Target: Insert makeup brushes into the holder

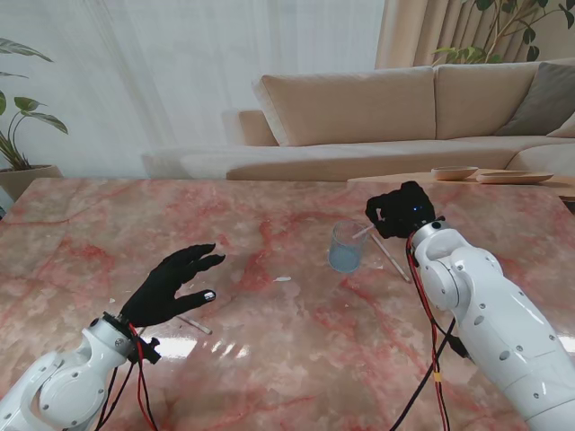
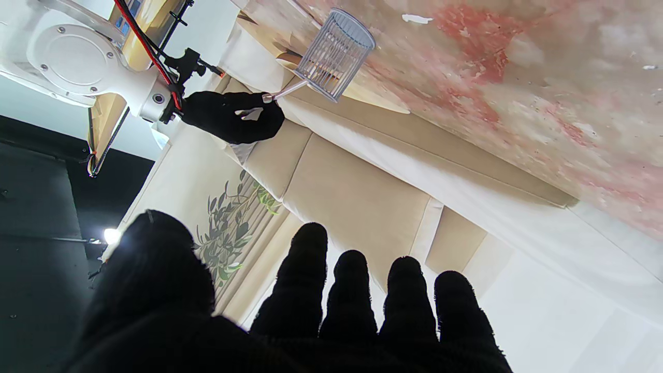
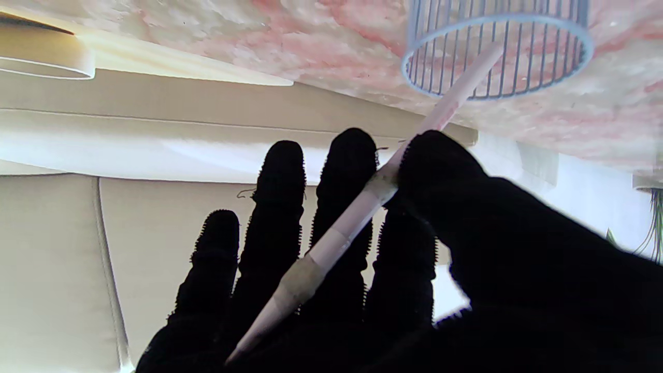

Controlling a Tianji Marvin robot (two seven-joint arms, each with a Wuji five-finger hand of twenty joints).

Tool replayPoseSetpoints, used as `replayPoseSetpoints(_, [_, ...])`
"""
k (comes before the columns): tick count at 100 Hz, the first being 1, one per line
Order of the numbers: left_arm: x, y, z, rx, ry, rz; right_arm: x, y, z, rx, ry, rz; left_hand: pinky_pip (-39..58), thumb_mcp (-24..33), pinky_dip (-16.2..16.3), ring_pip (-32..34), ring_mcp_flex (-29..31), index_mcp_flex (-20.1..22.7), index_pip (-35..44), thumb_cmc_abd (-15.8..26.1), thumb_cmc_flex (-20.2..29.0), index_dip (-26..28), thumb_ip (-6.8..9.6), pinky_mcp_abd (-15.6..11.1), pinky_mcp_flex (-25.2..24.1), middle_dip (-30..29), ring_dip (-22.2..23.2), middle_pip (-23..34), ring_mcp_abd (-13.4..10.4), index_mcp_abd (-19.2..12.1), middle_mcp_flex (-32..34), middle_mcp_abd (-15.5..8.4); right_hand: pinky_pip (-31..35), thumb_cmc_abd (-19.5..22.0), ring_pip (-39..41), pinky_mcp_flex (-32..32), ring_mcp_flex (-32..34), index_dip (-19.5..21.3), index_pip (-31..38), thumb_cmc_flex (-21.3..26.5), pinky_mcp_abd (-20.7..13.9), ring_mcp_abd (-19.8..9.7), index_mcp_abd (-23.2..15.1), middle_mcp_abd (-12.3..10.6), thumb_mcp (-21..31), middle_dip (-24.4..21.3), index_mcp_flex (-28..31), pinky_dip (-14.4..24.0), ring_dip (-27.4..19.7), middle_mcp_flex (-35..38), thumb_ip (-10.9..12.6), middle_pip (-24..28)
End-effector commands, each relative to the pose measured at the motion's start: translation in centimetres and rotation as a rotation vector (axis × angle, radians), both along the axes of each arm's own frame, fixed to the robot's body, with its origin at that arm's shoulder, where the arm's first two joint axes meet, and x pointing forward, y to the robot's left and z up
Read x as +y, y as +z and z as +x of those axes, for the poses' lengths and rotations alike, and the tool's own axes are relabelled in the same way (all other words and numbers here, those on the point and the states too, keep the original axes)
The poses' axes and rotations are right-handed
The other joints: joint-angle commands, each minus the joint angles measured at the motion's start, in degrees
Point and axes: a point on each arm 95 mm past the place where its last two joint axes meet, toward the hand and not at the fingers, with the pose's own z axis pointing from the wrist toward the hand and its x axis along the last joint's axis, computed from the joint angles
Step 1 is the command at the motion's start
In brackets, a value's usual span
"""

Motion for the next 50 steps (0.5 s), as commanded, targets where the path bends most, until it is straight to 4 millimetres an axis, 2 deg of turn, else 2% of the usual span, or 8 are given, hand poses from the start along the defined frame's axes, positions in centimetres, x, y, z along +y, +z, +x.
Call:
replayPoseSetpoints(1, [-0.1, -0.3, -0.2, 0.009, 0.000, 0.002, -0.1, -0.5, 0.0, 0.029, -0.005, -0.009, -2.3, -1.5, -0.4, -1.3, -1.7, -0.8, -0.6, 2.4, 0.0, 0.6, -0.93, -1.3, -0.1, -0.8, -0.7, -0.9, -2.8, -1.0, -0.3, -1.0, 1.0, 1.6, 1.9, -0.2, 1.8, 1.5, 4.7, 1.6, 1.1, -1.3, -1.2, -3.3, 1.9, 2.2, 2.0, -0.6, 2.0, 0.6, 1.3, 4.6])
replayPoseSetpoints(24, [-0.1, -0.4, -0.2, 0.011, -0.002, 0.002, 0.5, -1.0, 0.1, 0.044, 0.009, -0.035, -2.4, -1.5, -0.3, -1.3, -1.7, -0.8, -0.6, 2.4, 0.0, 0.6, -0.94, -1.3, -0.1, -0.8, -0.7, -0.9, -2.8, -1.0, -0.3, -1.0, 0.8, 0.2, 3.1, -0.3, 1.8, 0.4, 4.4, 1.4, 1.2, -1.6, -1.1, -3.0, 2.4, 2.2, 3.0, -0.8, 2.8, 1.4, 1.6, 5.4])
replayPoseSetpoints(40, [-0.1, -0.4, -0.2, 0.014, 0.000, 0.001, 1.0, -1.4, 0.3, 0.024, 0.027, -0.048, -2.4, -1.5, -0.3, -1.4, -1.7, -0.7, -0.6, 2.4, 0.0, 0.6, -0.93, -1.3, -0.1, -0.8, -0.7, -0.9, -2.9, -1.0, -0.3, -1.1, 0.8, -3.2, 3.3, -0.2, 2.2, -5.0, 4.8, 1.0, 1.6, -1.9, -0.1, -2.2, 3.5, 0.3, 4.9, -1.1, 2.7, 3.5, 1.7, 5.5])
replayPoseSetpoints(42, [-0.1, -0.4, -0.2, 0.015, -0.001, 0.001, 1.1, -1.4, 0.3, 0.021, 0.031, -0.049, -2.4, -1.5, -0.3, -1.4, -1.7, -0.7, -0.6, 2.4, 0.0, 0.6, -0.93, -1.3, -0.1, -0.8, -0.7, -0.9, -2.8, -1.0, -0.3, -1.1, 0.8, -3.4, 3.2, -0.2, 2.3, -6.6, 5.8, 0.9, 1.6, -1.9, 0.0, -2.2, 3.8, 0.0, 4.7, -1.2, 2.6, 3.6, 1.5, 5.5])
replayPoseSetpoints(50, [-0.1, -0.4, -0.2, 0.015, -0.003, 0.001, 1.5, -1.5, 0.4, 0.017, 0.041, -0.055, -2.4, -1.5, -0.3, -1.4, -1.7, -0.8, -0.6, 2.4, 0.0, 0.6, -0.94, -1.3, -0.1, -0.8, -0.7, -0.9, -2.9, -1.1, -0.3, -1.1, 0.7, -4.1, 2.9, -0.3, 1.8, -7.9, 5.7, 0.7, 1.6, -2.0, 0.4, -2.3, 4.1, -0.6, 4.4, -1.3, 2.5, 3.4, 1.6, 4.7])
